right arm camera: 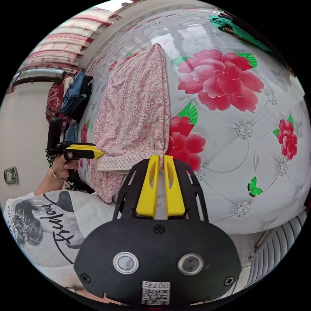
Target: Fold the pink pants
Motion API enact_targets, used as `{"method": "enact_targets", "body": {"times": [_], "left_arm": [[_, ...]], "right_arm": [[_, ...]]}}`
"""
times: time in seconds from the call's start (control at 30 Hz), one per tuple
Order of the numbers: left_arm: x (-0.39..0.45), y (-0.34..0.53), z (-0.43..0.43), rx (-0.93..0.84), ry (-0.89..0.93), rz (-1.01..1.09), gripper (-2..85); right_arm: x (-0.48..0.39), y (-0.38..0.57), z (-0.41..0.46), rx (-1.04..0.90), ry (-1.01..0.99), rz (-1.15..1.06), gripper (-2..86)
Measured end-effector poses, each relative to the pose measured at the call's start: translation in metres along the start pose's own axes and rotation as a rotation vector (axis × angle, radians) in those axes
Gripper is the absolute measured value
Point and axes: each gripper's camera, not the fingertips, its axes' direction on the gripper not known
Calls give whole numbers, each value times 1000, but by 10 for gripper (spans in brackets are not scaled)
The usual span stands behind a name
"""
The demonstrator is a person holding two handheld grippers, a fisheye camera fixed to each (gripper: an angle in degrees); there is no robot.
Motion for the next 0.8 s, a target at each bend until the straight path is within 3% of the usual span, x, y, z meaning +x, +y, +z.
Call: {"method": "enact_targets", "body": {"times": [0.3,0.47,0.63,0.7,0.8], "left_arm": [[-26,14,-59,79,116,61,-9],[-28,24,-141,181,206,134,-9],[9,64,-256,252,50,357,-9],[10,81,-266,230,-26,369,-9],[-29,101,-231,119,-105,283,-9]], "right_arm": [[20,15,-37,147,-297,49,0],[2,28,-75,315,-595,36,0],[-41,46,-94,445,-752,-42,-1],[-53,54,-82,451,-777,-39,-1],[-62,65,-40,375,-646,-4,-1]]}}
